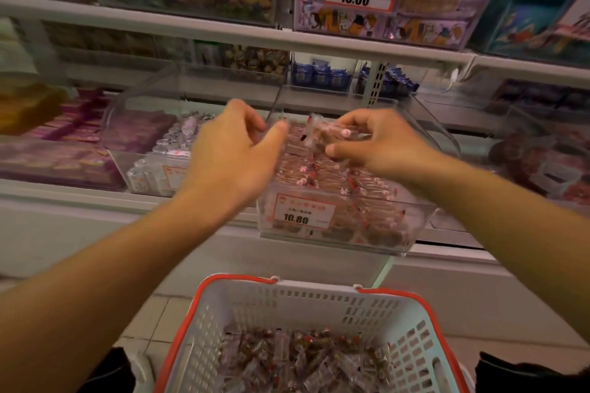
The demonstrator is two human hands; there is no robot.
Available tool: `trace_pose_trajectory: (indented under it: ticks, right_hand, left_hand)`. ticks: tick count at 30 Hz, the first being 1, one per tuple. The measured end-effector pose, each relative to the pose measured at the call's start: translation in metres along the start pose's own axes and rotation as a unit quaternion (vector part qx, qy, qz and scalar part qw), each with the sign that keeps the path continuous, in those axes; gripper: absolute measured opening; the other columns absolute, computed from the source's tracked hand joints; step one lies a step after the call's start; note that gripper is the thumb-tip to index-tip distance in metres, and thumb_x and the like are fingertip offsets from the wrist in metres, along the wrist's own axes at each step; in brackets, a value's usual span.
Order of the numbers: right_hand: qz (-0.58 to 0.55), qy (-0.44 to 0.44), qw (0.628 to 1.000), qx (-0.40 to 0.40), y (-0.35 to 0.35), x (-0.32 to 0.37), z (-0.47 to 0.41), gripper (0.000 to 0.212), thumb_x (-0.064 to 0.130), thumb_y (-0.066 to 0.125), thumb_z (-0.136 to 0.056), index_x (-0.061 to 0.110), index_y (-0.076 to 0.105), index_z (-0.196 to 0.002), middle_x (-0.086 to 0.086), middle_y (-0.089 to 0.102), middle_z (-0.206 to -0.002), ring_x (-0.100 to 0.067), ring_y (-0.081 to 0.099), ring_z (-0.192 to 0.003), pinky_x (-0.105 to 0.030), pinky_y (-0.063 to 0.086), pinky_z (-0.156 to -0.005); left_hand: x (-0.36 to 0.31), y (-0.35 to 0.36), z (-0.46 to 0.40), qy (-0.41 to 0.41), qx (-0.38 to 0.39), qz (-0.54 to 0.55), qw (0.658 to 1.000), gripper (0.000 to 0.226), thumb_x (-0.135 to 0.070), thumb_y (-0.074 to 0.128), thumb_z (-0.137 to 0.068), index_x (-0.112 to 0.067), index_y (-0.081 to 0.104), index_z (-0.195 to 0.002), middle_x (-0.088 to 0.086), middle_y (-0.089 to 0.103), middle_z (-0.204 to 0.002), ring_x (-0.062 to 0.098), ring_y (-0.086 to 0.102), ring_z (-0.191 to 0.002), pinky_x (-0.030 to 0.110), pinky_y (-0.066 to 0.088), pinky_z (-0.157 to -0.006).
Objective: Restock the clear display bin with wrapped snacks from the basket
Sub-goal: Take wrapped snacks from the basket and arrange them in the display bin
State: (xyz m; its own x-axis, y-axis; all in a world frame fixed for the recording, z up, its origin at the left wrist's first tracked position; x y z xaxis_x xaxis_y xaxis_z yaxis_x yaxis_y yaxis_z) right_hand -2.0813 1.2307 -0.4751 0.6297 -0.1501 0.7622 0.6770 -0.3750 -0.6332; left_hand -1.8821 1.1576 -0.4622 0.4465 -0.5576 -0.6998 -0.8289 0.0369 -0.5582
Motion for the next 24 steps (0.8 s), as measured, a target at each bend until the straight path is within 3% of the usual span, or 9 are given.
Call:
trace_pose_trajectory:
  ticks: [2,4,7,9,12,14,16,20,24]
  right_hand:
    - [0.038,0.054,0.997,0.031,0.012,-0.023,-0.038,0.031,0.017,0.082,-0.079,0.015,0.068,-0.106,-0.008,0.074,-0.098,-0.022,0.073,-0.080,-0.039,0.061,-0.076]
    - [0.065,0.081,0.993,0.048,0.031,-0.036,-0.067,0.035,0.016,0.083,-0.079,0.009,0.066,-0.108,-0.010,0.071,-0.105,-0.022,0.071,-0.089,-0.038,0.059,-0.083]
    - [0.109,0.046,0.992,0.051,0.063,-0.036,-0.095,0.041,0.020,0.084,-0.078,0.012,0.066,-0.114,-0.005,0.069,-0.114,-0.019,0.066,-0.100,-0.022,0.051,-0.077]
    - [0.197,-0.014,0.979,0.042,0.076,-0.028,-0.107,0.046,0.022,0.081,-0.080,0.014,0.065,-0.122,-0.006,0.064,-0.123,-0.024,0.061,-0.114,-0.023,0.042,-0.084]
    - [0.392,-0.108,0.912,0.049,0.091,-0.022,-0.110,0.048,0.032,0.070,-0.089,0.022,0.055,-0.134,-0.013,0.039,-0.146,-0.037,0.036,-0.134,-0.038,0.039,-0.101]
    - [0.449,-0.104,0.882,0.095,0.100,-0.036,-0.112,0.071,0.040,0.056,-0.097,0.022,0.022,-0.156,-0.008,0.006,-0.165,-0.035,0.006,-0.150,-0.047,0.020,-0.121]
    - [0.445,-0.081,0.879,0.152,0.108,-0.050,-0.116,0.076,0.046,0.040,-0.103,0.017,-0.003,-0.158,-0.007,-0.009,-0.166,-0.029,-0.008,-0.153,-0.046,0.006,-0.125]
    - [0.452,-0.072,0.866,0.199,0.113,-0.052,-0.127,0.075,0.054,0.026,-0.104,0.015,-0.008,-0.158,-0.007,-0.010,-0.166,-0.024,-0.008,-0.153,-0.043,0.003,-0.125]
    - [0.455,-0.078,0.866,0.193,0.113,-0.047,-0.129,0.077,0.057,0.025,-0.103,0.013,-0.005,-0.158,-0.008,-0.006,-0.167,-0.023,-0.003,-0.153,-0.042,0.006,-0.125]
  left_hand:
    - [0.014,0.005,-0.008,0.028,0.046,-0.135,0.989,0.030,-0.053,0.057,-0.088,-0.024,0.057,-0.080,-0.006,0.059,-0.065,0.008,0.057,-0.062,0.025,0.043,-0.053]
    - [0.029,0.025,-0.010,0.039,0.142,-0.176,0.973,0.044,-0.052,0.054,-0.091,-0.016,0.062,-0.067,0.001,0.060,-0.059,0.015,0.058,-0.060,0.023,0.039,-0.051]
    - [0.038,0.047,-0.009,0.060,0.212,-0.215,0.951,0.044,-0.042,0.047,-0.095,-0.012,0.057,-0.064,0.006,0.059,-0.067,0.023,0.058,-0.066,0.028,0.032,-0.050]
    - [0.039,0.049,-0.012,0.066,0.215,-0.221,0.949,0.039,-0.034,0.045,-0.094,-0.014,0.053,-0.062,0.008,0.057,-0.071,0.027,0.056,-0.069,0.031,0.031,-0.054]
    - [0.040,0.050,-0.015,0.074,0.220,-0.225,0.946,0.037,-0.032,0.044,-0.092,-0.015,0.047,-0.060,0.009,0.052,-0.072,0.030,0.052,-0.071,0.031,0.031,-0.058]
    - [0.040,0.051,-0.015,0.079,0.219,-0.233,0.944,0.037,-0.033,0.043,-0.094,-0.016,0.045,-0.061,0.009,0.049,-0.072,0.030,0.050,-0.071,0.032,0.031,-0.058]
    - [0.041,0.051,-0.015,0.079,0.218,-0.228,0.946,0.037,-0.033,0.042,-0.095,-0.016,0.046,-0.062,0.008,0.050,-0.072,0.027,0.050,-0.068,0.031,0.029,-0.053]
    - [0.042,0.053,-0.012,0.084,0.212,-0.197,0.954,0.037,-0.031,0.041,-0.096,-0.018,0.047,-0.062,0.001,0.050,-0.066,0.016,0.048,-0.061,0.027,0.026,-0.047]
    - [0.044,0.053,-0.012,0.081,0.215,-0.203,0.952,0.037,-0.032,0.038,-0.096,-0.019,0.046,-0.063,0.004,0.052,-0.070,0.021,0.050,-0.065,0.029,0.029,-0.051]
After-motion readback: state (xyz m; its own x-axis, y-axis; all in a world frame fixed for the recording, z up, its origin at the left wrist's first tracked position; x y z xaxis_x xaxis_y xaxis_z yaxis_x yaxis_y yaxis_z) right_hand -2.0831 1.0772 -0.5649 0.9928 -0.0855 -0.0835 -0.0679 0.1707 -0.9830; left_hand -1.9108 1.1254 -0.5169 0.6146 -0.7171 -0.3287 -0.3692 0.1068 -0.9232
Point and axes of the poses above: each hand's wrist, its own z-axis away from the middle knuckle, its own y-axis out of the palm, x = y × z, the point moved 9 cm from there along -z, towards the middle knuckle
